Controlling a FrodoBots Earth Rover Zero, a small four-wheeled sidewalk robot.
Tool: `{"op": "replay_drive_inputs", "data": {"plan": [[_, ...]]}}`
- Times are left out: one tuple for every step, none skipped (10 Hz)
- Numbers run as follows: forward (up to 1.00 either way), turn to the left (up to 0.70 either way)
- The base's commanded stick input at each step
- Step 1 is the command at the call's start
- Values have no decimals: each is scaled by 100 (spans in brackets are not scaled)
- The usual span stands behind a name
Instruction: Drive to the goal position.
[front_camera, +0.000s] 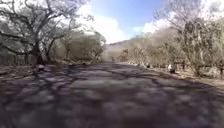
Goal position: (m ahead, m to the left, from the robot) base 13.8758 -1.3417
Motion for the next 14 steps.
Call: {"op": "replay_drive_inputs", "data": {"plan": [[70,0],[70,0],[70,0],[70,0],[70,0],[70,0],[70,0],[70,0],[70,0],[70,0],[70,0],[70,0],[70,0],[70,0]]}}
